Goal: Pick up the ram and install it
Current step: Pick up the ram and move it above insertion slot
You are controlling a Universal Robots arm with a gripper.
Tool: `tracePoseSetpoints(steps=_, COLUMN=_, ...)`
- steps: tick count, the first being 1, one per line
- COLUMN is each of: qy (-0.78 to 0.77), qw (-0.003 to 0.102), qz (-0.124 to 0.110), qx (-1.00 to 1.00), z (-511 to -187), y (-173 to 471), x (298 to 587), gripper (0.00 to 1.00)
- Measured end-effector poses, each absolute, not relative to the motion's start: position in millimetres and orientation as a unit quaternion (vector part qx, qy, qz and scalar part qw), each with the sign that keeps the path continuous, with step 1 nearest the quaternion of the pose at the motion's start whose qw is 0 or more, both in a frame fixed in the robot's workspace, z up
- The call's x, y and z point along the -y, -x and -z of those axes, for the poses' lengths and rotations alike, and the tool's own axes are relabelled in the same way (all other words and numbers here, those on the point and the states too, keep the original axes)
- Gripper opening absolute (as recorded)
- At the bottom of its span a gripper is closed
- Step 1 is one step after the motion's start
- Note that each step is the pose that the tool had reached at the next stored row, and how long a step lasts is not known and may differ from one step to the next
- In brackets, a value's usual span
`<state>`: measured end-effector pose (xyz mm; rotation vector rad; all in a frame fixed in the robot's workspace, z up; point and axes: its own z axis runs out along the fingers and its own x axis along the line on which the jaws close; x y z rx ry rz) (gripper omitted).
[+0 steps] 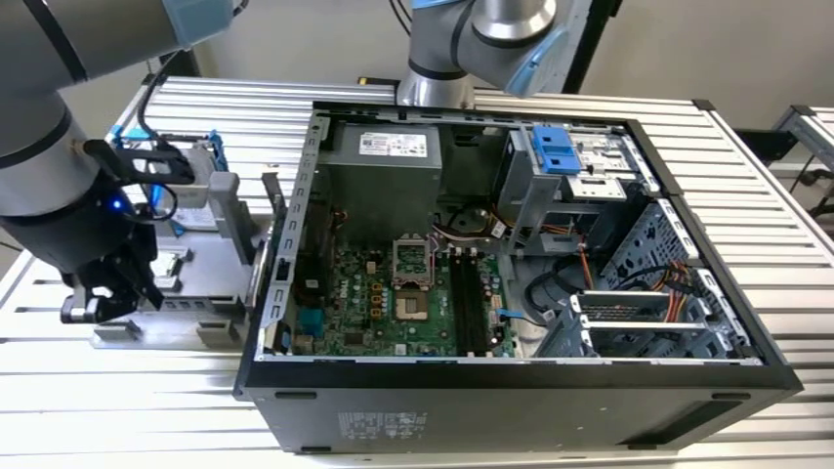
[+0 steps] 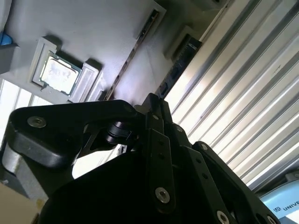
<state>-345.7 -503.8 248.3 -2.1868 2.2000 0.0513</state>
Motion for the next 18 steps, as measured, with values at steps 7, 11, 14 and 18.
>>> tracePoseSetpoints(steps=7, qy=0.702, qw=0.02, qz=-0.016, qx=-0.712, z=-261.5, y=345.7, x=503.8, gripper=0.0)
tracePoseSetpoints(steps=11, qy=0.702, qw=0.02, qz=-0.016, qx=-0.712, z=-268.4, y=345.7, x=503.8, gripper=0.0)
tracePoseSetpoints(steps=14, qy=0.702, qw=0.02, qz=-0.016, qx=-0.712, z=-273.0, y=345.7, x=503.8, gripper=0.0)
tracePoseSetpoints(steps=18, qy=0.702, qw=0.02, qz=-0.016, qx=-0.712, z=-280.9, y=345.7, x=503.8, gripper=0.0)
